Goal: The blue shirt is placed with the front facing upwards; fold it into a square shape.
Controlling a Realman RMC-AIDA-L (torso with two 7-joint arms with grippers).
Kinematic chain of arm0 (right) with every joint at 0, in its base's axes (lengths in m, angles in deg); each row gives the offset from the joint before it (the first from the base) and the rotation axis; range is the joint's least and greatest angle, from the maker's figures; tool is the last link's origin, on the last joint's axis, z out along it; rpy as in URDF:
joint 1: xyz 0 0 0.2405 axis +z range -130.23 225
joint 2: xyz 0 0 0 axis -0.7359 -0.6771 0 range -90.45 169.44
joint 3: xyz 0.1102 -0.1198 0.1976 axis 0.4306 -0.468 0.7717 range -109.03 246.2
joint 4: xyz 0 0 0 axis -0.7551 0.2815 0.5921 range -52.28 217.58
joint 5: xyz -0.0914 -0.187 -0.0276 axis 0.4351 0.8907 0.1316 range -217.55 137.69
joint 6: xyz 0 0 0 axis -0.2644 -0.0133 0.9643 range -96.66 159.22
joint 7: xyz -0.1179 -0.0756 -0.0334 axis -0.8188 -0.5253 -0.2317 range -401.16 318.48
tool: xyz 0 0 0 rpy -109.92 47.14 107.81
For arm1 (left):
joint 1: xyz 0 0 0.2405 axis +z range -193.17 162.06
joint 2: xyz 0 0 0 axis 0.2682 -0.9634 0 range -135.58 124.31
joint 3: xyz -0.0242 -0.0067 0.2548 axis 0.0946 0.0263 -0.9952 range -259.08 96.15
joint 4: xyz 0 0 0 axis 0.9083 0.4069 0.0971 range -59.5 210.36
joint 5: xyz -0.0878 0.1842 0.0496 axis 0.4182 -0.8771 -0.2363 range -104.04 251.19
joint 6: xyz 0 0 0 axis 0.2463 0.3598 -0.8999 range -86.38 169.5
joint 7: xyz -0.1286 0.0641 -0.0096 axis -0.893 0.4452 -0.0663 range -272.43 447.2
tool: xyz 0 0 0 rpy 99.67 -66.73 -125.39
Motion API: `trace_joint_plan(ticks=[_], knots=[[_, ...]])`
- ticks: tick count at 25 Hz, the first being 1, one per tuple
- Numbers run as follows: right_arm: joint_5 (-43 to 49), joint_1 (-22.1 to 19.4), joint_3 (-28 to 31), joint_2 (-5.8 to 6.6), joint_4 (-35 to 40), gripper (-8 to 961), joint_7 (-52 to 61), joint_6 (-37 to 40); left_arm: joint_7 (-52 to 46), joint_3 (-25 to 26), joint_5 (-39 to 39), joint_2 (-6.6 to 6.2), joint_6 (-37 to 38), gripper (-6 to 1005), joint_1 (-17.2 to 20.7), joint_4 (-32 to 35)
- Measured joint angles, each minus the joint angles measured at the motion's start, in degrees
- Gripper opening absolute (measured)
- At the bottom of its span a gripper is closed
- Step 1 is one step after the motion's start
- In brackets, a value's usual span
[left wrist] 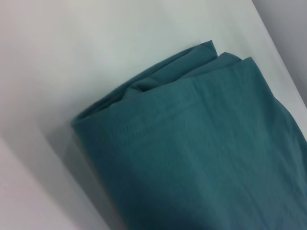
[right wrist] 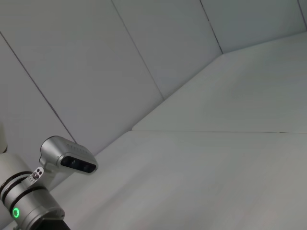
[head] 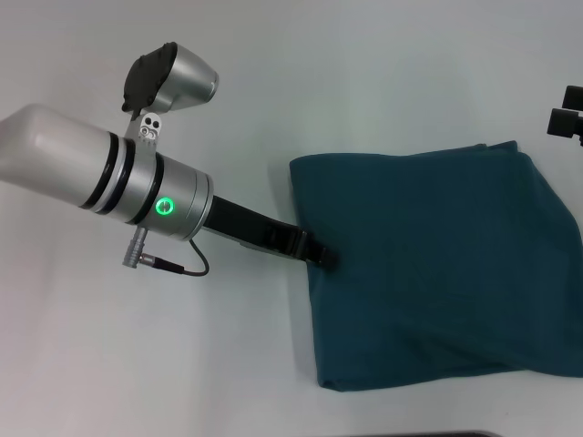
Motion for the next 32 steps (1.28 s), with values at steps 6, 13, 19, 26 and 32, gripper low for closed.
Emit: trace_joint_plan(ticks=[6,13,19,26,32], knots=[[0.0,-0.24,0.07,-0.08,0.01,915,-0.09,0.12,0.0,0.0,0.07,0.07,0.19,100,0.03,0.0],[0.0,-0.4,0.09,-0.23,0.01,915,-0.2,0.14,0.28,0.5,0.11,-0.24,0.56,101,0.71,-0.38],[0.0,-0.4,0.09,-0.35,0.01,915,-0.27,0.14,0.35,0.7,0.07,-0.49,0.83,103,0.79,-0.55],[0.0,-0.36,0.09,-0.15,0.01,915,-0.06,0.25,-1.61,0.72,-0.34,-0.74,2.82,118,0.64,-2.61],[0.0,0.11,0.1,0.03,0.01,915,0.04,0.61,-6.67,0.58,-0.5,-1.0,3.87,171,0.38,-4.77]])
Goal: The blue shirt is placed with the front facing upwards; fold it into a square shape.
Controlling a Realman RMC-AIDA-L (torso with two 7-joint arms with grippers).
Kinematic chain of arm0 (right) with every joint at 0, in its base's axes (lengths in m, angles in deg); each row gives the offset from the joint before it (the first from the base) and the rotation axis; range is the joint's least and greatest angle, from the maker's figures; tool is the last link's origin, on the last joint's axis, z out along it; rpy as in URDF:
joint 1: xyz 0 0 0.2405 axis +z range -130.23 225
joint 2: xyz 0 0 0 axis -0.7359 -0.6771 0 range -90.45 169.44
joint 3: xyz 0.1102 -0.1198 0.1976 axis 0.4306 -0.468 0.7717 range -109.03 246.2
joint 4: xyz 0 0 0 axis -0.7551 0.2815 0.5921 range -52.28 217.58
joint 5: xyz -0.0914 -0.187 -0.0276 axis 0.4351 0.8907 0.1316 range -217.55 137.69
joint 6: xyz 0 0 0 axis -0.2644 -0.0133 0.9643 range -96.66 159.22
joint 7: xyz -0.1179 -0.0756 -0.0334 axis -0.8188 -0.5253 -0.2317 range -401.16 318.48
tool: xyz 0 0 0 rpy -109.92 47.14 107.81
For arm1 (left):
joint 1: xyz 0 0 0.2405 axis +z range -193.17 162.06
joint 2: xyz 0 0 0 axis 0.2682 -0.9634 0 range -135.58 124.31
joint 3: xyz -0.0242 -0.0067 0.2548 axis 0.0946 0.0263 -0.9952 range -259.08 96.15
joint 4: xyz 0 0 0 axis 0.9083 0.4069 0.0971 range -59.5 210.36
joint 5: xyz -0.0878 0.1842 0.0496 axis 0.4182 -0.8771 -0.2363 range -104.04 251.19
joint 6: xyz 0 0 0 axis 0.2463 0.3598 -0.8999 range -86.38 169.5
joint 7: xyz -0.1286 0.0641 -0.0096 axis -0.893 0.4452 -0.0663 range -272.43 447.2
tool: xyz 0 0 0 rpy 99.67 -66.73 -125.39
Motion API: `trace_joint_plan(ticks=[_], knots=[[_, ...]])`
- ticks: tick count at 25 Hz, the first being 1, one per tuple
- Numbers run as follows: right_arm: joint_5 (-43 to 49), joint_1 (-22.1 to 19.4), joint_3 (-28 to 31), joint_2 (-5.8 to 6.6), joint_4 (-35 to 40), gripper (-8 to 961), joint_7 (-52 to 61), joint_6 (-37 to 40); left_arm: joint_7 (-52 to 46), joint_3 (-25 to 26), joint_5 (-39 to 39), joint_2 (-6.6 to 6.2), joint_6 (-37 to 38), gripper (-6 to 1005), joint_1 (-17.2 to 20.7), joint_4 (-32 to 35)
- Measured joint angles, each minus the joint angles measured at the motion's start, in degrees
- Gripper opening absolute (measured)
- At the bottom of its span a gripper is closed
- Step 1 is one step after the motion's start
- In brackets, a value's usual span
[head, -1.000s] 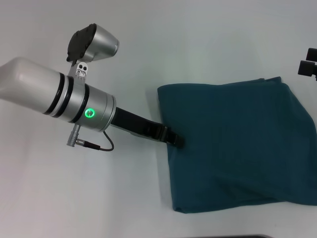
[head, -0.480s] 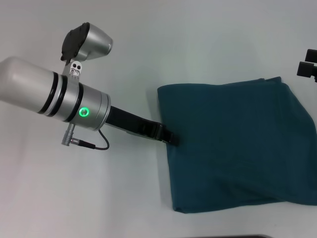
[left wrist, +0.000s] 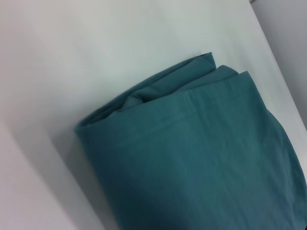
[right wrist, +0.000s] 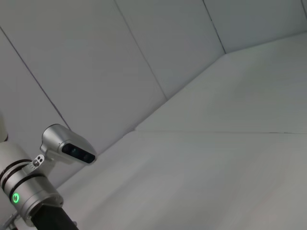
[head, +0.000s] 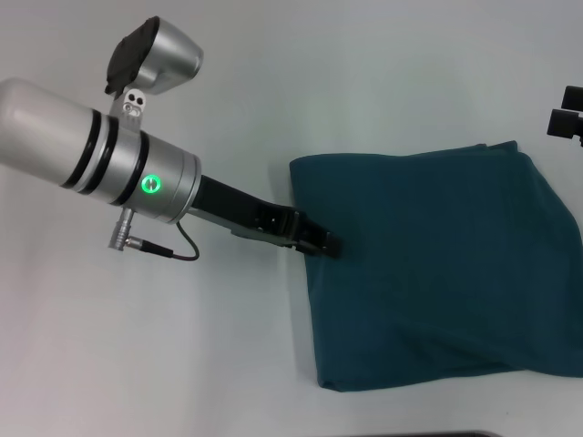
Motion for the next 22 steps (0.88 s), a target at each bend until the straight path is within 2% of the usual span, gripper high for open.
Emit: trace_joint_plan(ticks=[10,15,21,22], knots=[[0.0,0.28,0.08,0.14,0.0,914,0.05,0.16,-1.03,-1.01,-0.1,0.47,-2.26,552,-1.47,2.1],[-0.03,0.21,0.07,0.21,0.22,914,0.06,0.3,-1.55,-1.22,-0.1,0.46,-2.19,786,-1.73,2.11],[-0.08,0.13,0.08,0.1,0.62,914,0.14,0.32,-2.16,-2.85,-0.1,0.51,-2.48,900,-2.51,2.45],[-0.09,0.12,0.08,0.09,0.63,914,0.14,0.32,-2.29,-3.32,-0.1,0.53,-2.63,878,-2.63,2.49]])
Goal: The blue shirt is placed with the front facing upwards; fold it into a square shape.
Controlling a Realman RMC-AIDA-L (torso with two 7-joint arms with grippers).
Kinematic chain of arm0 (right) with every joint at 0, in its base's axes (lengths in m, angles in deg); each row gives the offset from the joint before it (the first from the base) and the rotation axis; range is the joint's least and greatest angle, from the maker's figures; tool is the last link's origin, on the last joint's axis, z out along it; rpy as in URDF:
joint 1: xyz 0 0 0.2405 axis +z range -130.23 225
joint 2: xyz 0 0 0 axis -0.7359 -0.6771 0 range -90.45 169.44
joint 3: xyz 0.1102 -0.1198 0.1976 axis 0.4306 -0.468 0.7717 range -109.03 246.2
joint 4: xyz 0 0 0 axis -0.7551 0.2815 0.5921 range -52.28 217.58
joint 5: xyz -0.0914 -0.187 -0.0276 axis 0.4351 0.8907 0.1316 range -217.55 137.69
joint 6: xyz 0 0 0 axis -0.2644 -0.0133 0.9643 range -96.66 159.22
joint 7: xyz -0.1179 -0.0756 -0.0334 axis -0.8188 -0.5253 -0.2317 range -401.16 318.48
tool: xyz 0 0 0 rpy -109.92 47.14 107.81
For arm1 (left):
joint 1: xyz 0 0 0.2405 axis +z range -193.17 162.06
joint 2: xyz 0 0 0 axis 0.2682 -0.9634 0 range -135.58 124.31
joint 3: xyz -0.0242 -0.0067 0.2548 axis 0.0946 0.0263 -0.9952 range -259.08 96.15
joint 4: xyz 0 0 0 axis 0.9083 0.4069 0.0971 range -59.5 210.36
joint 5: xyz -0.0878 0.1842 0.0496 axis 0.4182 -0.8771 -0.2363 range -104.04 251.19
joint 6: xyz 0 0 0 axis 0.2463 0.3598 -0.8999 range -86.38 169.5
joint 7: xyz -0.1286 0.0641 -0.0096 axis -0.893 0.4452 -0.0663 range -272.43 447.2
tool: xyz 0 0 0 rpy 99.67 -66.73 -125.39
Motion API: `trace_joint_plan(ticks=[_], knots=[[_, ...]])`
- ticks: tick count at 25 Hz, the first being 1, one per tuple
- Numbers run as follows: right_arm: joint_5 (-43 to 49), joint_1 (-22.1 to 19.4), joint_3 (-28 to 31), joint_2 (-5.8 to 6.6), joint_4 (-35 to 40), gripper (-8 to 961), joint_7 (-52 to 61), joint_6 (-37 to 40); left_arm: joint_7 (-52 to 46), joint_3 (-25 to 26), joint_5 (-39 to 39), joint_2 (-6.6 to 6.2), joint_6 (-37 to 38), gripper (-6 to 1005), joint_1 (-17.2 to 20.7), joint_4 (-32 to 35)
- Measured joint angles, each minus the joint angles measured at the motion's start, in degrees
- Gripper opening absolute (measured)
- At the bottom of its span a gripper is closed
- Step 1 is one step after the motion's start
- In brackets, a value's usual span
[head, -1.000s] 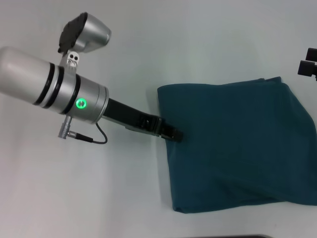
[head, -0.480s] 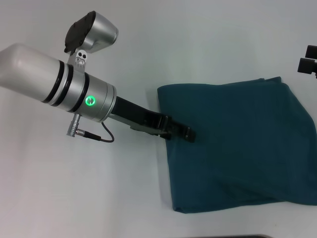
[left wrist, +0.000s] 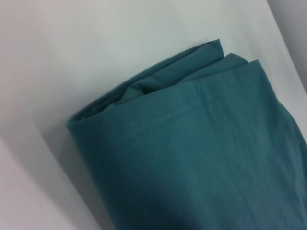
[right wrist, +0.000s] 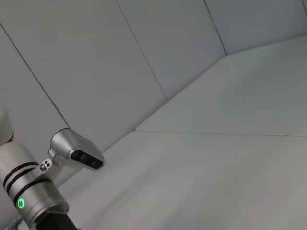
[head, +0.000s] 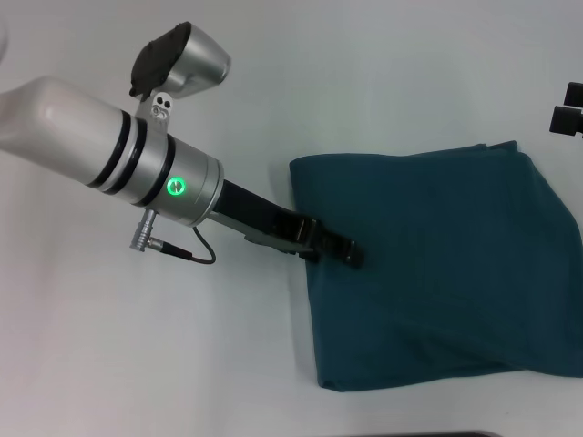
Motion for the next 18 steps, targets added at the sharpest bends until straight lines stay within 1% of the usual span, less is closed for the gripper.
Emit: trace_joint_plan(ticks=[7,11,18], knots=[[-0.03,-0.02,0.0,-0.04,0.05,914,0.01,0.14,-0.15,-1.9,0.01,0.24,-0.42,721,-0.62,0.07],[-0.56,-0.02,0.0,-0.02,0.08,914,0.06,0.57,-0.1,-4.21,0.2,0.35,-0.77,567,-0.78,0.03],[-1.38,-0.26,0.0,0.0,1.0,914,0.7,1.13,0.99,-4.18,0.48,0.36,-1.0,346,-0.56,-0.44]])
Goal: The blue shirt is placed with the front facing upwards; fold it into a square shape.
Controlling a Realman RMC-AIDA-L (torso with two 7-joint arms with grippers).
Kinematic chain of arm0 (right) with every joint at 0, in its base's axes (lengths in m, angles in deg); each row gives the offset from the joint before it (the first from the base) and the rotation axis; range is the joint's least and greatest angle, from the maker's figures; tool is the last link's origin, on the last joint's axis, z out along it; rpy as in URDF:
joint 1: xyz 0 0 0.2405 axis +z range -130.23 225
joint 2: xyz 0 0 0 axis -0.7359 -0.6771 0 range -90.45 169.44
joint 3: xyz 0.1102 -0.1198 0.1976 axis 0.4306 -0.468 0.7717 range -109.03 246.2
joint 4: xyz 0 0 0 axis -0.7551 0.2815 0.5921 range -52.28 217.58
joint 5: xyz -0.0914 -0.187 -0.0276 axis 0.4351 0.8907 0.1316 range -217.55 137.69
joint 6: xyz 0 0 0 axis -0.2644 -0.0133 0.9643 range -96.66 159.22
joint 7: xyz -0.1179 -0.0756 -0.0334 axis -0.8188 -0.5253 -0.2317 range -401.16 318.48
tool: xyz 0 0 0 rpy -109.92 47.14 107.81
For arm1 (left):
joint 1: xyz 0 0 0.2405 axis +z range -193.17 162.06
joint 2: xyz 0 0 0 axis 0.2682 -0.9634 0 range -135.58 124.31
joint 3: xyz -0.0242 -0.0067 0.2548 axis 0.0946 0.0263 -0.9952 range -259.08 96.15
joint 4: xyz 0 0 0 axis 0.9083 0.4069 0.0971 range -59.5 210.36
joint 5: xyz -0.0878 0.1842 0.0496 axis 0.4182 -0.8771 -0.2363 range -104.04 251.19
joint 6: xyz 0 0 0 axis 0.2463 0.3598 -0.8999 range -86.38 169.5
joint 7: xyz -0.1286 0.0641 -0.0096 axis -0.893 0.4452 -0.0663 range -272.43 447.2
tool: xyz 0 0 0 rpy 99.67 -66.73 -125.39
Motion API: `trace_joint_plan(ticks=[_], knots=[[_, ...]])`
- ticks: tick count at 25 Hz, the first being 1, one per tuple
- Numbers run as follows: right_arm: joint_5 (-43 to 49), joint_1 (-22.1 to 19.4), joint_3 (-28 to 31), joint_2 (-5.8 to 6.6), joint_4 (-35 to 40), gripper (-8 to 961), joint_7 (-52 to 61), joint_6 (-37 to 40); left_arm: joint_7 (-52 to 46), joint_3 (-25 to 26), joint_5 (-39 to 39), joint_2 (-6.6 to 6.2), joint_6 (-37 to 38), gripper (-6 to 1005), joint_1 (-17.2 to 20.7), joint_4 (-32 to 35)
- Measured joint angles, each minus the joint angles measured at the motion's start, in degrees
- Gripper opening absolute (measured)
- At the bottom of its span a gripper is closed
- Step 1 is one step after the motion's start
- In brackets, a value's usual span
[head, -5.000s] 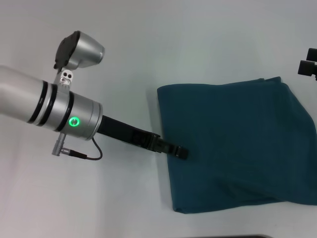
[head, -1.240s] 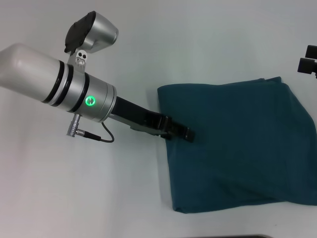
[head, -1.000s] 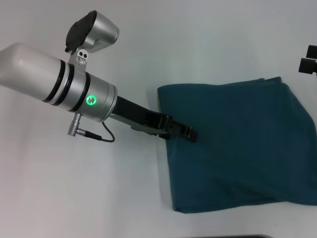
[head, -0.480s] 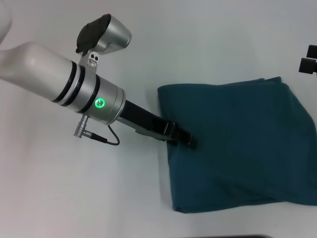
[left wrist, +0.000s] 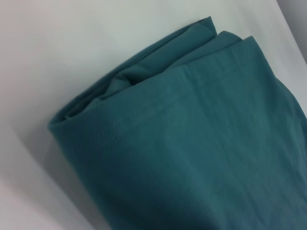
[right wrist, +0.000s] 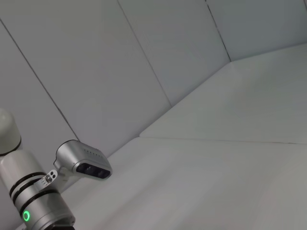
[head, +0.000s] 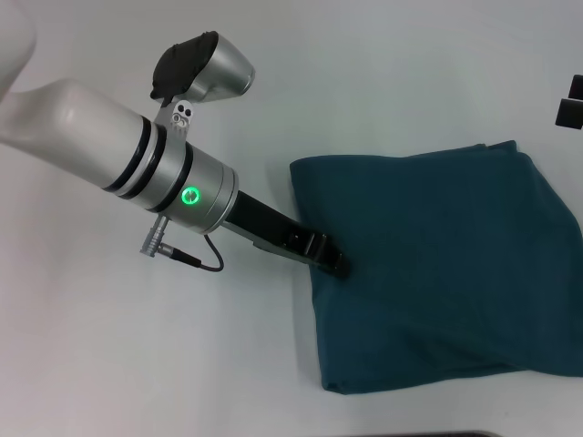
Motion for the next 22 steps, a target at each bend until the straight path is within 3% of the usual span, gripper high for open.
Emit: trace_joint_plan(ticks=[5,22], knots=[[-0.03,-0.03,0.0,-0.18,0.34,914,0.01,0.05,0.18,-0.01,0.03,-0.06,-0.14,122,-0.06,0.13],[-0.03,0.19,0.0,-0.58,0.51,914,0.0,-0.33,-0.01,3.13,-0.33,-0.79,2.01,127,1.95,-3.09]])
